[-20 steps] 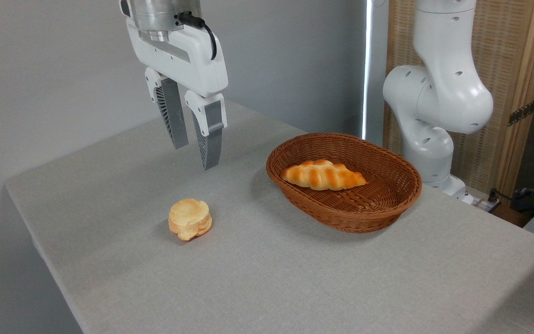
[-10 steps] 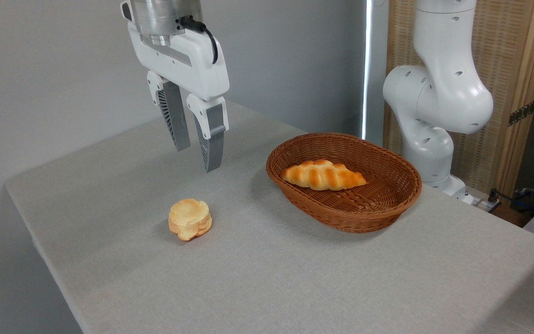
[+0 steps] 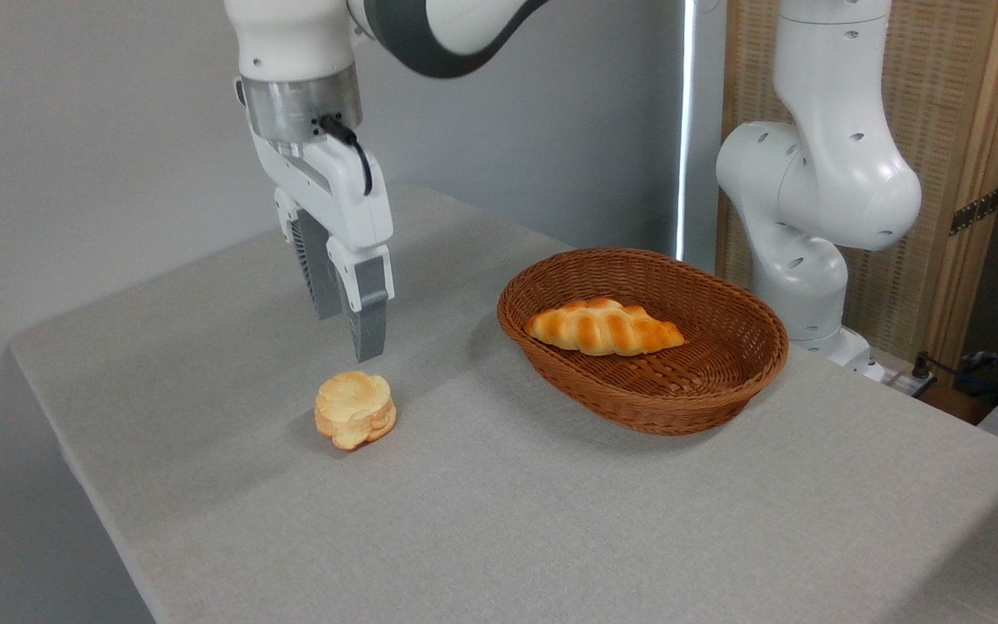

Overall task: Put bread into the basket
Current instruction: 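Lower the open gripper down onto the round golden bun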

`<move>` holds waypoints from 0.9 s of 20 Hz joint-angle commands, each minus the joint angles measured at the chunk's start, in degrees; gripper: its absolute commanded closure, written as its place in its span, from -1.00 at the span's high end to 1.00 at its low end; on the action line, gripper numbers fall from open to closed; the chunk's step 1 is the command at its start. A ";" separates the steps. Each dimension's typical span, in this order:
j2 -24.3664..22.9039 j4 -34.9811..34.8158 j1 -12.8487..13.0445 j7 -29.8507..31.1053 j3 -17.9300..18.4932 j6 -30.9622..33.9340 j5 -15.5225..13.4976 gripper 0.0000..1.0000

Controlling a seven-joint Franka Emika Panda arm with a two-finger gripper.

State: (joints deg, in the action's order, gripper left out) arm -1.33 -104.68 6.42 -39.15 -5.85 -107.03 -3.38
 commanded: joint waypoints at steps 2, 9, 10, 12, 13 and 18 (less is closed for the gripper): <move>-2.10 -6.84 0.26 -0.84 -2.40 -3.53 -0.05 1.00; -0.87 -12.30 0.26 -1.72 -4.69 -13.63 0.12 1.00; -0.60 -12.74 0.26 -2.33 -4.79 -14.34 0.13 1.00; -0.34 -13.09 0.26 -3.74 -4.96 -14.70 0.47 1.00; -0.08 -13.10 0.26 -4.27 -4.96 -14.78 0.57 1.00; 0.98 -13.10 0.26 -6.99 -4.87 -15.05 0.74 1.00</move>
State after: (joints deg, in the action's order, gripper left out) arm -0.60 -117.26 6.62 -44.10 -10.88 -120.70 -3.38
